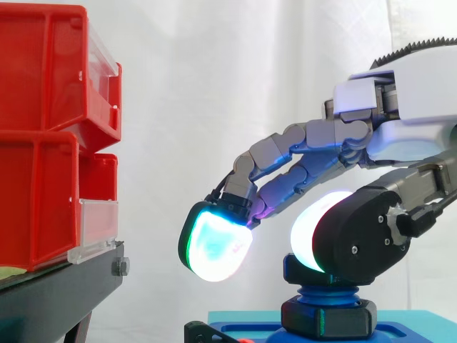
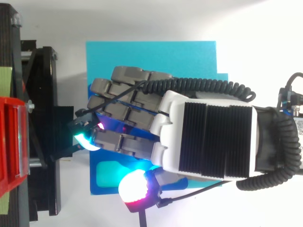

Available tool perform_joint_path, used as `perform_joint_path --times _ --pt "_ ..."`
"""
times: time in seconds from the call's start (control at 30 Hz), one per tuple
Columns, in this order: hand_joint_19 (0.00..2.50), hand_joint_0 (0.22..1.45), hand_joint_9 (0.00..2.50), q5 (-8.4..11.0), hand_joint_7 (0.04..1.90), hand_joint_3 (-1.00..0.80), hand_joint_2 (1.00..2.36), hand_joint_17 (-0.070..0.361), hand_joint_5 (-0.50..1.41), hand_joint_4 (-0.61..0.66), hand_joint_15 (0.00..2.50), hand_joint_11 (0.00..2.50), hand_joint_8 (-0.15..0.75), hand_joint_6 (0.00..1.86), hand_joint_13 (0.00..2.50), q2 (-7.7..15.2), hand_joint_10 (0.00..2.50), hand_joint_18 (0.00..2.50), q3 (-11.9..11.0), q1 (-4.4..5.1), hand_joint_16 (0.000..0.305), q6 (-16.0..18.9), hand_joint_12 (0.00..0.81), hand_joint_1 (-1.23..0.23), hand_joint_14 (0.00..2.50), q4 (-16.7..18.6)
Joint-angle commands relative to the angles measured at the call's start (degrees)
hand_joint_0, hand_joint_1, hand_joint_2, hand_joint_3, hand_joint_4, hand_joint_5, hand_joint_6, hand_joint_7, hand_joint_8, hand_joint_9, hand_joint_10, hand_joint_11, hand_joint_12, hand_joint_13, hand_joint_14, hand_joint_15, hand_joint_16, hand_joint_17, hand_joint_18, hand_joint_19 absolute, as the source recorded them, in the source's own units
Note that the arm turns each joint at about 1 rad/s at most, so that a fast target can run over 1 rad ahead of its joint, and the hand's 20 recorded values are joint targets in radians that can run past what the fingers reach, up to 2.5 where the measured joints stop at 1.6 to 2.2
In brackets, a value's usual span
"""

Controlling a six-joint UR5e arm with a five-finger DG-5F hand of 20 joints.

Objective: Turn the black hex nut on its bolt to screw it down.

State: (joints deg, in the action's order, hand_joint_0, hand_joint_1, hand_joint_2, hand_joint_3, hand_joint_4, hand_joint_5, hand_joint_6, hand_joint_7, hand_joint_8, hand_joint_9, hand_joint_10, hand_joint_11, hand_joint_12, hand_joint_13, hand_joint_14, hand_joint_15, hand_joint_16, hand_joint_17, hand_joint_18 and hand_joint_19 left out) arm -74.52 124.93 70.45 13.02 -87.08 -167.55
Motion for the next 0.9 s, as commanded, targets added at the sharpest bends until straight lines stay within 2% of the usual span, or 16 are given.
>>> perform_joint_path --times 0.0,0.13,0.37,0.53,0.57,0.7,0.87 --pt "0.29 0.54 0.49 -0.01 0.75 -0.5 1.0 0.104 -0.13 0.18 0.0 0.0 0.257 0.5 0.37 0.05 0.0 0.35 -0.84 -0.01 0.046 -2.31 0.312 -0.3 0.0 -0.14" --pt "0.29 0.53 0.48 -0.01 0.77 -0.5 1.0 0.106 -0.13 0.18 0.0 0.0 0.259 0.5 0.36 0.05 0.0 0.33 -1.46 -0.01 0.047 -2.4 0.32 -0.19 0.0 -0.23" --pt "0.29 0.53 0.48 -1.59 0.8 -0.5 1.0 0.107 -0.12 0.19 0.0 0.0 0.264 0.5 0.36 -0.04 0.0 0.33 -1.98 0.07 0.047 -2.84 0.322 -0.16 0.0 -1.2" --pt "0.29 0.53 0.48 -4.58 0.81 -0.5 1.0 0.107 -0.12 0.2 0.0 0.0 0.264 0.5 0.36 0.05 0.0 0.34 -3.65 -0.01 0.048 -2.57 0.324 -0.16 0.0 -5.33" --pt "0.29 0.53 0.48 -5.55 0.8 -0.5 1.0 0.107 -0.12 0.19 0.0 0.0 0.265 0.5 0.36 -0.04 0.0 0.34 -4.36 -0.19 0.048 -2.4 0.325 -0.16 0.0 -7.26" --pt "0.29 0.53 0.49 -5.9 0.81 -0.5 1.0 0.107 -0.12 0.2 0.0 0.0 0.266 0.5 0.37 -0.04 0.0 0.34 -5.06 -0.36 0.047 -2.22 0.325 -0.17 0.0 -9.72" --pt "0.29 0.53 0.49 -6.16 0.8 -0.5 1.0 0.107 -0.12 0.2 0.0 0.0 0.267 0.5 0.38 -0.04 0.0 0.34 -6.03 -0.63 0.047 -2.84 0.326 -0.18 0.0 -10.95"
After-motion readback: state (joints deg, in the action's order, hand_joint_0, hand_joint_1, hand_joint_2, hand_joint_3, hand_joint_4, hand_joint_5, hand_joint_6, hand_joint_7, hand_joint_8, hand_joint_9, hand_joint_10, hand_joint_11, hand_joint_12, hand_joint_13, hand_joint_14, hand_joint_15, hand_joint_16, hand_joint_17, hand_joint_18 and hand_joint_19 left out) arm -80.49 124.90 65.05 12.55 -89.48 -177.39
